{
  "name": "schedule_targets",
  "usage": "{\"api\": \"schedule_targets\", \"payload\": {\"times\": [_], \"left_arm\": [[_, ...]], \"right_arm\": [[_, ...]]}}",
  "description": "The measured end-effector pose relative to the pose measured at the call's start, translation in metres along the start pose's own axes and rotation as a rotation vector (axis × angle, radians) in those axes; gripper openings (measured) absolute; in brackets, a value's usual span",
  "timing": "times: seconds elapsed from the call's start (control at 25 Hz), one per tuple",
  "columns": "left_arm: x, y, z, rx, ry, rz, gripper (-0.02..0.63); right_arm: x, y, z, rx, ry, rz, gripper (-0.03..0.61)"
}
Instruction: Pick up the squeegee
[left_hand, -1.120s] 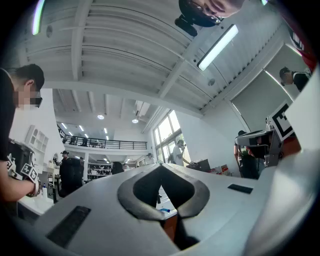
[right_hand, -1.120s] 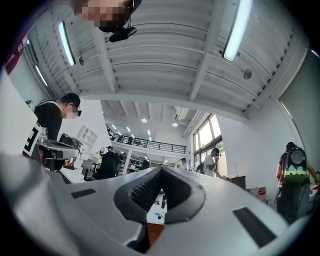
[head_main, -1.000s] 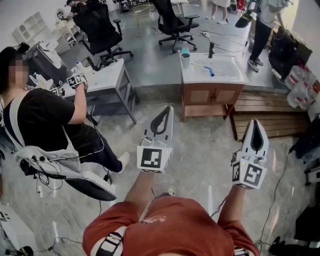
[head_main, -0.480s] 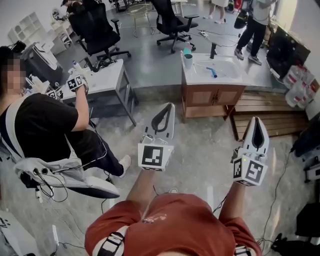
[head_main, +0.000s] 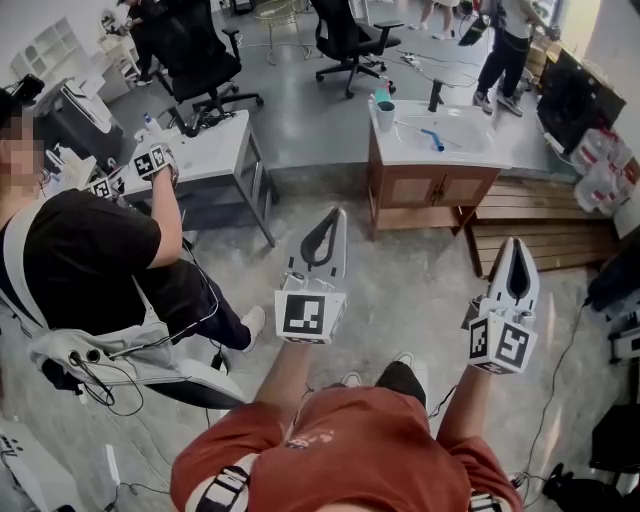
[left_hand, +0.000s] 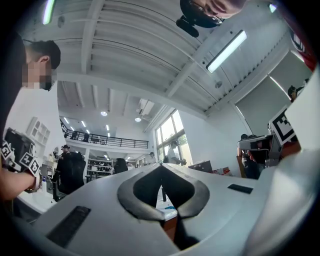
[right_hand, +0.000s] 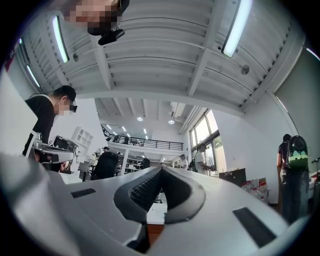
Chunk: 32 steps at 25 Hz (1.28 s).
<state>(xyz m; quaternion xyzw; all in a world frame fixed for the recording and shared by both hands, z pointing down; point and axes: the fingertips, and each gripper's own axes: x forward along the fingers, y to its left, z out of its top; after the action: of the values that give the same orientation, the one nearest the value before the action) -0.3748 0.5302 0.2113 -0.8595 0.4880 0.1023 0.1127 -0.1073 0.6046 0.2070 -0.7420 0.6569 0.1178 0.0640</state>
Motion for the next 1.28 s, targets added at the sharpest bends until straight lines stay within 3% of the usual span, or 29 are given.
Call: {"api": "schedule_targets", "payload": {"times": [0.2,0.36,0.48,0.64,0.88,1.28], "left_arm": [[0.035,-0.007,-0.032,0.015,0.067,-0.016,0.018],[0.081,-0.020,-0.042,0.048,0.055,0.008,0.017],[0.129,-0.034,-0.049,0.051,0.028,0.016,0.018],[0.205,-0.045,-0.074,0.076,0.070,0.038,0.017],[0.310,-0.074,-0.091,0.076,0.025,0.031,0.018],[0.453,-0.125,-0.126,0.074,0.074,0.004,0.018]], "right_arm": [[0.031,-0.012,-0.024,-0.001,0.032,0.028,0.008],[0.071,-0.048,-0.038,0.013,0.027,0.016,0.008],[0.113,-0.084,-0.053,0.038,0.017,0.008,0.008],[0.181,-0.128,-0.075,0.039,0.014,0.018,0.008],[0.267,-0.193,-0.103,0.047,0.033,0.025,0.008],[0.376,-0.295,-0.140,0.074,0.057,0.026,0.008]]}}
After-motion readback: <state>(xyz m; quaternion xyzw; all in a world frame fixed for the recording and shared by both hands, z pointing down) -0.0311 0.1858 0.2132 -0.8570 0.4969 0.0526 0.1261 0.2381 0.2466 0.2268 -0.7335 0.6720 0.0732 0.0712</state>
